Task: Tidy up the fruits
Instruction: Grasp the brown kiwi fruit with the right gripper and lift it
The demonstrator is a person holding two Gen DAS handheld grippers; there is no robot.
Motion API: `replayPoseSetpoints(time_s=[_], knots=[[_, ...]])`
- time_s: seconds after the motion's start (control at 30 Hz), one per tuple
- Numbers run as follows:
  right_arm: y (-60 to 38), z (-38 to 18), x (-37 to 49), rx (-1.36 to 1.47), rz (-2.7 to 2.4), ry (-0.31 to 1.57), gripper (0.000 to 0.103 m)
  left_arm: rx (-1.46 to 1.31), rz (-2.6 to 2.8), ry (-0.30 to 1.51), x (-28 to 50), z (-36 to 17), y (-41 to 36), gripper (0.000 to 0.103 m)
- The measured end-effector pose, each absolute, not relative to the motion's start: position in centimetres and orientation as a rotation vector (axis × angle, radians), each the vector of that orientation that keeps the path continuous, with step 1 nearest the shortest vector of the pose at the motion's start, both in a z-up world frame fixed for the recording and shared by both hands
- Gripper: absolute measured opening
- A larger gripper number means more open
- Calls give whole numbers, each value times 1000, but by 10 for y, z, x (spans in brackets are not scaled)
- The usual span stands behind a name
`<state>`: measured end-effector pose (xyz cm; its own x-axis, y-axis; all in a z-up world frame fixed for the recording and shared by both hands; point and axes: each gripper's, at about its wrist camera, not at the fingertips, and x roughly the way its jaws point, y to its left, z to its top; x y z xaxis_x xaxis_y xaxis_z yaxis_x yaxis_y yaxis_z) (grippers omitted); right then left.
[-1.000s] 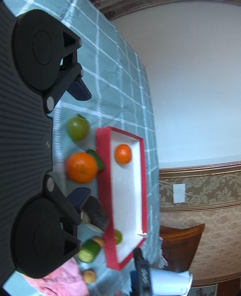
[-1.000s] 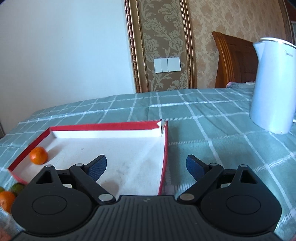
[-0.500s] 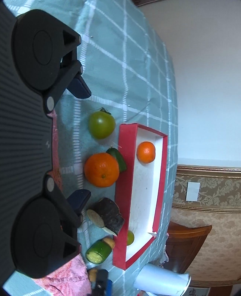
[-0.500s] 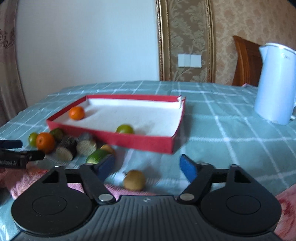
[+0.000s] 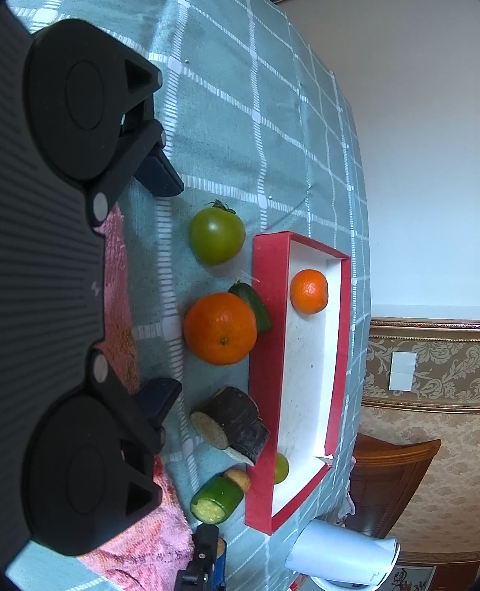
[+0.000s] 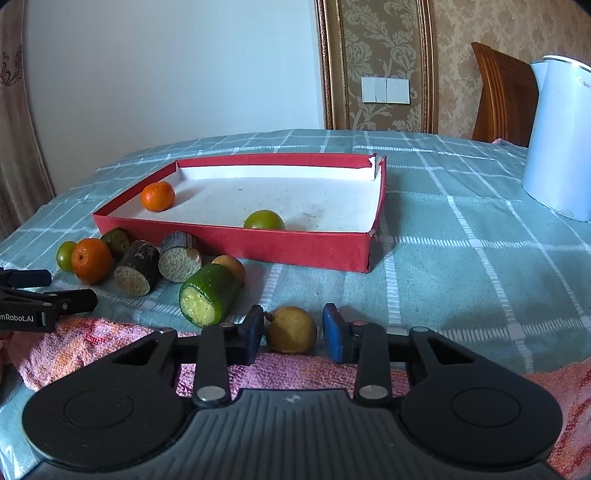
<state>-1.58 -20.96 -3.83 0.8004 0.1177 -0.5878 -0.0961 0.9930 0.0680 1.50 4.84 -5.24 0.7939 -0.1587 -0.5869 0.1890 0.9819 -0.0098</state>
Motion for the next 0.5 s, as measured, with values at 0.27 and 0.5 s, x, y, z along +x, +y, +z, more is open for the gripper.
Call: replayPoseSetpoints(time_s=[0.27,0.5], knots=[[-205,-35,-21,18,106,608,29,49,-187,626,15,-52,48,103],[-207,-14,-18,-6,92,541,29,49,-187,626,15,-52,48,103]])
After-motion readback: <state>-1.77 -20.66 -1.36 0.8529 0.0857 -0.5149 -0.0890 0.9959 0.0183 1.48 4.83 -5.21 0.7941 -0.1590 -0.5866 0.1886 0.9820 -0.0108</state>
